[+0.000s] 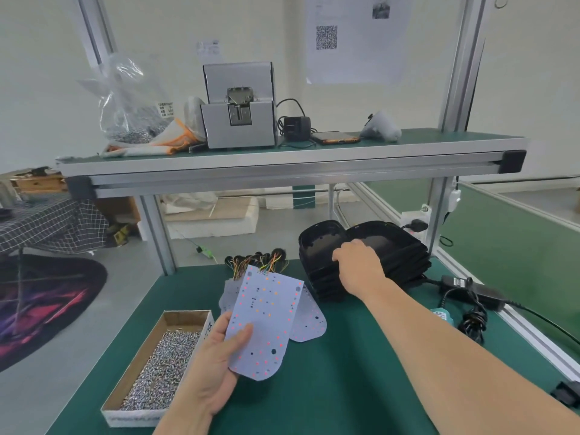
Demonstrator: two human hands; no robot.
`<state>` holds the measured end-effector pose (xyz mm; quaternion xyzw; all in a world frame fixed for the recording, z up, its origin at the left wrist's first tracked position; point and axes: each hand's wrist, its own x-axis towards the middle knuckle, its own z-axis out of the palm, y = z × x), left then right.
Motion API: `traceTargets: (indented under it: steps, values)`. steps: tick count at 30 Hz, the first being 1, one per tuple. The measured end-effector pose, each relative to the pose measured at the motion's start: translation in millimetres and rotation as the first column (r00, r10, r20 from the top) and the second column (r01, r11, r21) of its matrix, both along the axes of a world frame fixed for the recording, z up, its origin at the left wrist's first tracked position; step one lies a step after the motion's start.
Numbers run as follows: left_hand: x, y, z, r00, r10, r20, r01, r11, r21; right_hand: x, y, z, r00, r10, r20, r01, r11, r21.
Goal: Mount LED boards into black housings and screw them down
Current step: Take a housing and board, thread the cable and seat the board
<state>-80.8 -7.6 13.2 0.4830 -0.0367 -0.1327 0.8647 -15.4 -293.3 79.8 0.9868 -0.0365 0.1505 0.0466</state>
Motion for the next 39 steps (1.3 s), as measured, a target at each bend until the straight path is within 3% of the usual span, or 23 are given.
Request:
traceTargets:
  steps: [3, 7, 10, 14, 18, 22, 24, 27, 30, 33, 37, 39]
  values:
    - [2, 1, 3, 1.000, 0.003, -0.002, -0.003, 1.000, -0.013, -6, -4, -4, 0.989, 0.067, 0.135, -0.083, 0.990, 0.113]
    - [4, 8, 2, 1.000, 0.022, 0.000, -0.022, 0.999, -0.048, -27, -3, -2, 0.897, 0.152, 0.416, -0.275, 0.928, 0.252]
    - [6, 16, 4, 0.999, 0.041, 0.022, -0.039, 0.995, -0.086, -52, 3, -12, 0.833, 0.255, 0.491, -0.414, 0.876, 0.247]
    - [5, 25, 10, 0.998, 0.044, 0.052, -0.037, 0.990, -0.138, -96, 2, -47, 0.808, 0.381, 0.449, -0.540, 0.783, 0.309]
    - [2, 28, 21, 0.996, -0.019, 0.085, 0.030, 0.991, -0.132, -133, -2, -86, 0.832, 0.493, 0.253, -0.553, 0.708, 0.439]
    - [-6, 24, 31, 0.989, -0.103, 0.110, 0.111, 0.991, -0.071, -144, -4, -103, 0.833, 0.526, 0.171, -0.524, 0.653, 0.547]
    - [-10, 24, 33, 0.983, -0.145, 0.115, 0.151, 0.988, -0.045, -142, -2, -97, 0.856, 0.480, 0.194, -0.496, 0.655, 0.570]
    - [-14, 22, 37, 0.973, -0.202, 0.107, 0.203, 0.979, 0.006, -125, 15, -76, 0.853, 0.295, 0.431, -0.513, 0.629, 0.584]
    - [-13, 18, 39, 0.967, -0.244, 0.078, 0.241, 0.969, 0.053, -97, 42, -30, 0.907, 0.151, 0.394, -0.419, 0.432, 0.799]
    - [-12, 15, 38, 0.961, -0.270, 0.060, 0.267, 0.963, 0.044, -72, 62, 10, 0.927, 0.246, 0.283, -0.342, 0.243, 0.908]
    - [-3, 8, 38, 0.977, -0.194, 0.092, 0.200, 0.978, -0.061, -66, 80, 33, 0.914, 0.311, 0.261, -0.345, 0.255, 0.903]
    - [4, 4, 41, 0.988, -0.127, 0.088, 0.134, 0.988, -0.076, -69, 89, 39, 0.909, 0.323, 0.262, -0.339, 0.211, 0.917]
